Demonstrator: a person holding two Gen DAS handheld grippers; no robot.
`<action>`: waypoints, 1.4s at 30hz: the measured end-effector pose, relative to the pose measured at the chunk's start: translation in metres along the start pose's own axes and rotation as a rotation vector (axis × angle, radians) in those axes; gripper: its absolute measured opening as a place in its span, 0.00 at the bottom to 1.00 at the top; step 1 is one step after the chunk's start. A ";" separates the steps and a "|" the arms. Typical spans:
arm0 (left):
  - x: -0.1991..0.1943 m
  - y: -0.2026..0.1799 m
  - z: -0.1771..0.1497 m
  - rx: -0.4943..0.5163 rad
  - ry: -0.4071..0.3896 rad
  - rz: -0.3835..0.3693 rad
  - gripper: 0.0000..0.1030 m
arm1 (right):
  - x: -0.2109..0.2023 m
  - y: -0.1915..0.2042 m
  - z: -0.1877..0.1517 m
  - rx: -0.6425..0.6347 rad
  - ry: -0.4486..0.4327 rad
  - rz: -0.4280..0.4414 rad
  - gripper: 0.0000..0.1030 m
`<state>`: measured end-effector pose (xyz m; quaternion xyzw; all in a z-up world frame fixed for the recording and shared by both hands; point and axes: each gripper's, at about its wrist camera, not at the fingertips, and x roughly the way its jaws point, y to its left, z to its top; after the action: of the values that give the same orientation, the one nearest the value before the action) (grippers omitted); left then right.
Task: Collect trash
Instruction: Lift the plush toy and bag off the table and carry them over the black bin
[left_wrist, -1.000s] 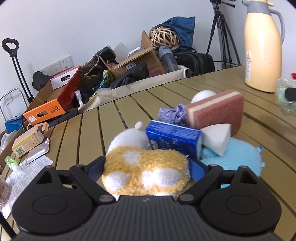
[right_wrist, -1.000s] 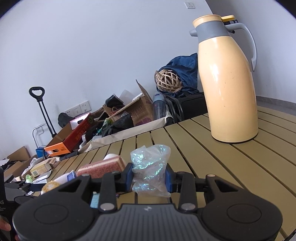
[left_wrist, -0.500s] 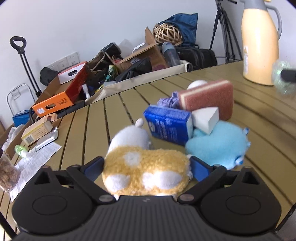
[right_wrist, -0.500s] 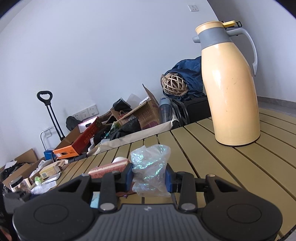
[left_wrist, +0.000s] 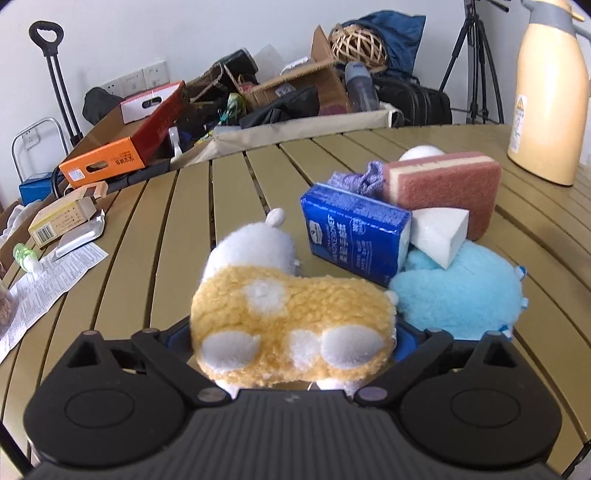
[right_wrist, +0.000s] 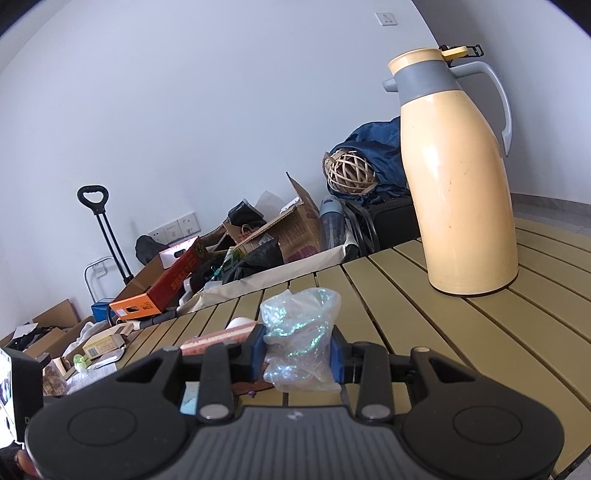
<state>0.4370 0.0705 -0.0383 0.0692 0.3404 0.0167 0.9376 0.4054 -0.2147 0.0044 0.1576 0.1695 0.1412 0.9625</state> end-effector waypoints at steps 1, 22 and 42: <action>-0.002 -0.001 -0.001 0.006 -0.009 -0.001 0.94 | 0.000 0.000 0.000 -0.002 0.000 0.001 0.32; -0.124 -0.020 -0.020 -0.044 -0.179 0.030 0.93 | -0.037 0.020 -0.014 -0.066 0.048 0.085 0.32; -0.234 -0.051 -0.104 -0.114 -0.199 -0.034 0.93 | -0.139 0.040 -0.060 -0.157 0.132 0.107 0.32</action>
<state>0.1899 0.0140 0.0242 0.0111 0.2453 0.0133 0.9693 0.2487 -0.2085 0.0040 0.0810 0.2123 0.2153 0.9497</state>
